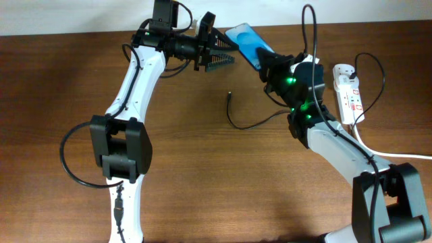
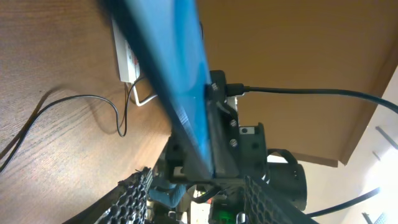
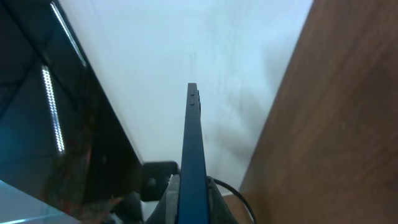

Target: Plug charger to phone and switch on socket

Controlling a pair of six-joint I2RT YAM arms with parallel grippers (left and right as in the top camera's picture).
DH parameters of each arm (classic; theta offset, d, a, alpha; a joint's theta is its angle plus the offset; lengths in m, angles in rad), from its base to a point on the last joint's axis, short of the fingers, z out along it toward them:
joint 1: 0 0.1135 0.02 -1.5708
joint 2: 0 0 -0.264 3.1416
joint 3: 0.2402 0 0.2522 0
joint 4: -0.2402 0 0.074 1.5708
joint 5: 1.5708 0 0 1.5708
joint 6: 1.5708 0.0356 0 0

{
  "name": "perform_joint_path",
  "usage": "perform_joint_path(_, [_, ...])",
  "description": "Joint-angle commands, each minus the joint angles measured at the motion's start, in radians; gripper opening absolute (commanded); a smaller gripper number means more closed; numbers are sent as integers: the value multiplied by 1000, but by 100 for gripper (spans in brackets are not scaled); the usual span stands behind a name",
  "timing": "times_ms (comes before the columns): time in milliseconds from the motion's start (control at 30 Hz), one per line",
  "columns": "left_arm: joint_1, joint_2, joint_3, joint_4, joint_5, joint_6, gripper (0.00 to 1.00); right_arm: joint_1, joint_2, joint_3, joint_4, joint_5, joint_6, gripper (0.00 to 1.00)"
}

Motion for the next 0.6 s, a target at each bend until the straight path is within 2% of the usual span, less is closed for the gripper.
perform_joint_path(0, [2,-5,6,2,0,-56,53,0,-30,42,16,29,11,4])
perform_joint_path(133, [2,-5,6,6,-89,-184,52,22,-30,42,2,34,12,4])
perform_joint_path(300, [2,-5,6,37,-179,-312,48,83,-30,43,-53,152,100,4])
perform_joint_path(567, [-13,-5,6,51,-243,-335,43,169,-22,43,-64,288,113,4])
